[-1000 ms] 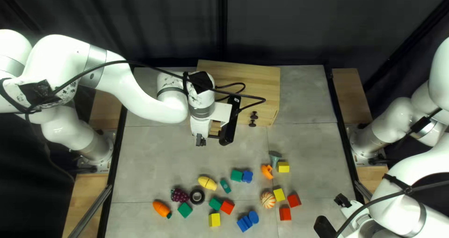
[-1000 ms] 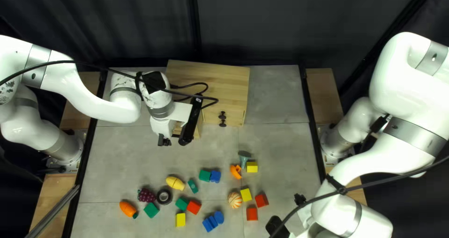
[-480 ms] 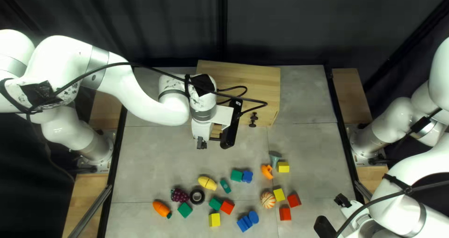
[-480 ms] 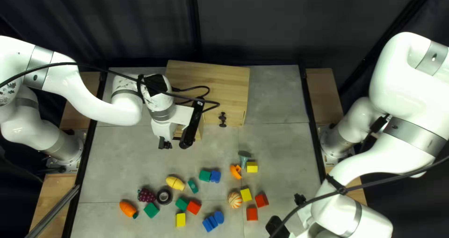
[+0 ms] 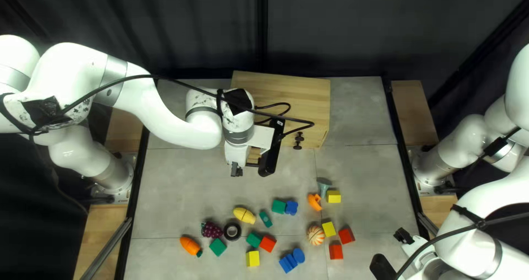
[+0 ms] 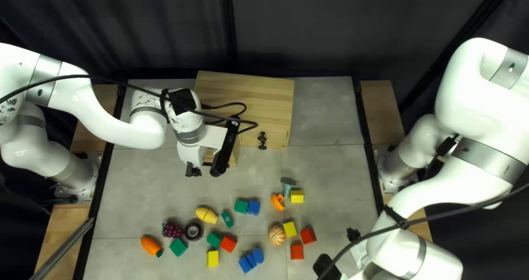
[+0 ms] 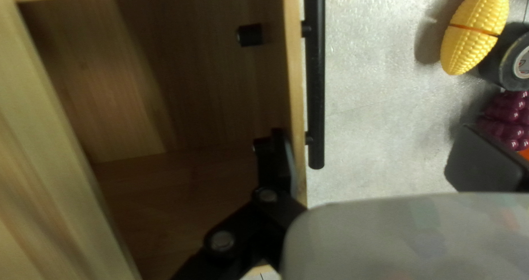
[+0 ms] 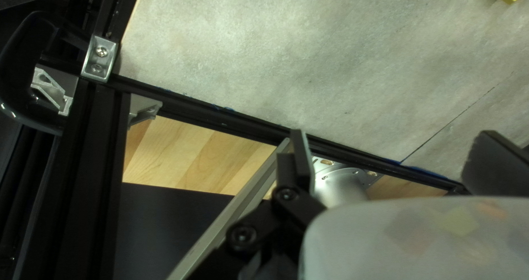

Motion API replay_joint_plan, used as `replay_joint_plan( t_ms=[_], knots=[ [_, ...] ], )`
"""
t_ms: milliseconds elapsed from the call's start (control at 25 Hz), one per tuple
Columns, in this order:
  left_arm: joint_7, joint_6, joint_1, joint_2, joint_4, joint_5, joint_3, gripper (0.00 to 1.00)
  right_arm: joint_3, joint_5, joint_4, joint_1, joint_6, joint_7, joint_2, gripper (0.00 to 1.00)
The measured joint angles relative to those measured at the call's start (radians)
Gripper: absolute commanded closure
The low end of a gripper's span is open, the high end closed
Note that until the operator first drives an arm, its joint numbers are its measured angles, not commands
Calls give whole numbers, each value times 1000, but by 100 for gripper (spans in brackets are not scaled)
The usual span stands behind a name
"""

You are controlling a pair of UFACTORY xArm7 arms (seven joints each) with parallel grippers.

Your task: Open drawers and place objects into drawer and close

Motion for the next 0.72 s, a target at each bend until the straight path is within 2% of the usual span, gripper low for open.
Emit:
replay_joint_plan(
  t_ms=[720],
  knots=[
    [-25, 4, -9, -5, 2, 8, -9, 0, 0, 0, 0, 0, 0, 0, 0, 0]
  ],
)
